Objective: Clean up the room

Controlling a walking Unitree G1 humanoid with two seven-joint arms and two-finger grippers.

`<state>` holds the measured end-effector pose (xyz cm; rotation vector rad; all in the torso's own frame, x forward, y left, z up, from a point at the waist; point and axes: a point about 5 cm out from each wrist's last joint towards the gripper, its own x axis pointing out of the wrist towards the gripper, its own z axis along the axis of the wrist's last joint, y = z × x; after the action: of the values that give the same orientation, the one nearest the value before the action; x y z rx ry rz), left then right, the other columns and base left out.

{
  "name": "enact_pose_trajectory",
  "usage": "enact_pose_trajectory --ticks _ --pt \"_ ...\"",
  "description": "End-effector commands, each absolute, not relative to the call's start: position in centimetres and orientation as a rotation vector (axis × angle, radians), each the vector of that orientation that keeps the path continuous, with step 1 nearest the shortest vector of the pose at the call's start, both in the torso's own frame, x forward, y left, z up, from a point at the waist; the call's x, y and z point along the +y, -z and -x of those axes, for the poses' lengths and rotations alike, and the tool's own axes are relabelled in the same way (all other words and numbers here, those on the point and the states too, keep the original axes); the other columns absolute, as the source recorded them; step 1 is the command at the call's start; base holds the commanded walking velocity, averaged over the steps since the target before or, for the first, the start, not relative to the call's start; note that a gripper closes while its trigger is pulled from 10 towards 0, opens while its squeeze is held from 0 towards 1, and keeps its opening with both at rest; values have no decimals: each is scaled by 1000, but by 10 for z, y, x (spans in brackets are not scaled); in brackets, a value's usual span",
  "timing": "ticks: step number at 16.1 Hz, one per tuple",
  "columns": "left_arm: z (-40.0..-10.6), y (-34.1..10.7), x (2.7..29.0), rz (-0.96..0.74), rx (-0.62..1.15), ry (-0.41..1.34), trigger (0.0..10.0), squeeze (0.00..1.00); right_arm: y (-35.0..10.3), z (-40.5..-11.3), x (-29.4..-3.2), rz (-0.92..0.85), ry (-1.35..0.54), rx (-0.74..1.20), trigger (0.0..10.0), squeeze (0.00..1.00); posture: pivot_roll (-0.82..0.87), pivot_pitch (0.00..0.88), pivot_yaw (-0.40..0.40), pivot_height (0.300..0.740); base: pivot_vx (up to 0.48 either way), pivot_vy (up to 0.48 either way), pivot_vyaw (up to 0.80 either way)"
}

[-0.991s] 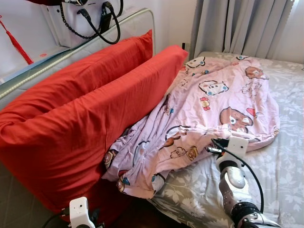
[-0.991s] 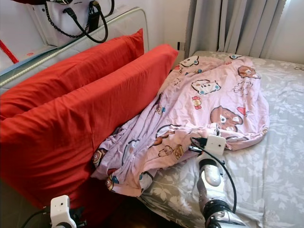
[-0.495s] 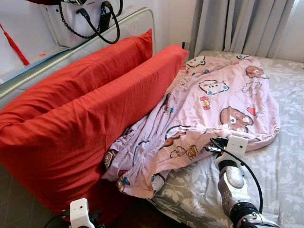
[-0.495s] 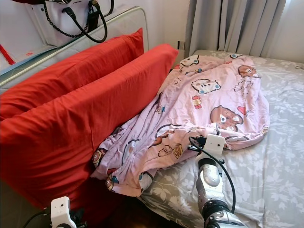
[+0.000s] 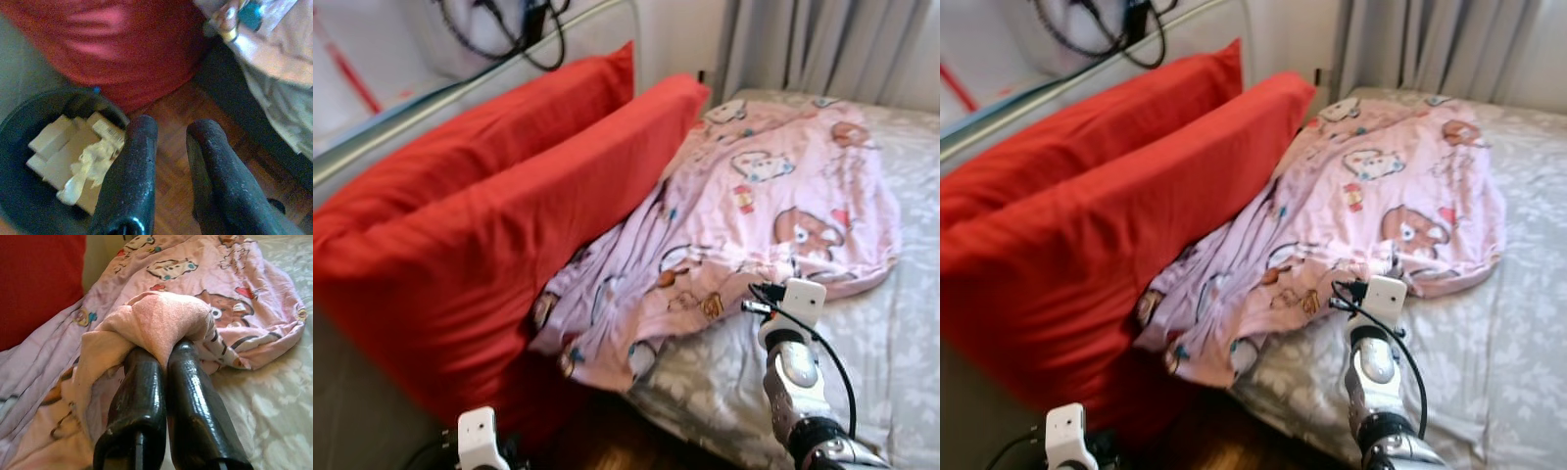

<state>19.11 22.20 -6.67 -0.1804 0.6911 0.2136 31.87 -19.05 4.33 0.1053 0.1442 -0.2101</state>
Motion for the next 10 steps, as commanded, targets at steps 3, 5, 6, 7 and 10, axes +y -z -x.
enact_pose_trajectory --ticks 3,5,6,7,10 --pt "-181 71 228 150 727 -214 10000 0 -49 -320 -191 -104 236 97 10000 0 106 0 104 740 -284 0 0" --pt "-180 71 227 144 731 -205 10000 0 -54 -320 -196 -30 267 64 10000 0 106 0 105 740 -285 0 0" --pt "-180 71 227 140 731 -202 10000 0 -57 -321 -198 -18 277 47 10000 0 105 0 105 740 -281 0 0" --pt "-180 71 228 139 732 -203 10000 0 -65 -321 -207 16 353 -6 10000 0 107 0 106 740 -285 0 0" --pt "-178 72 228 135 736 -203 10000 0 -75 -320 -222 78 448 -65 10000 0 107 0 106 740 -284 0 0"
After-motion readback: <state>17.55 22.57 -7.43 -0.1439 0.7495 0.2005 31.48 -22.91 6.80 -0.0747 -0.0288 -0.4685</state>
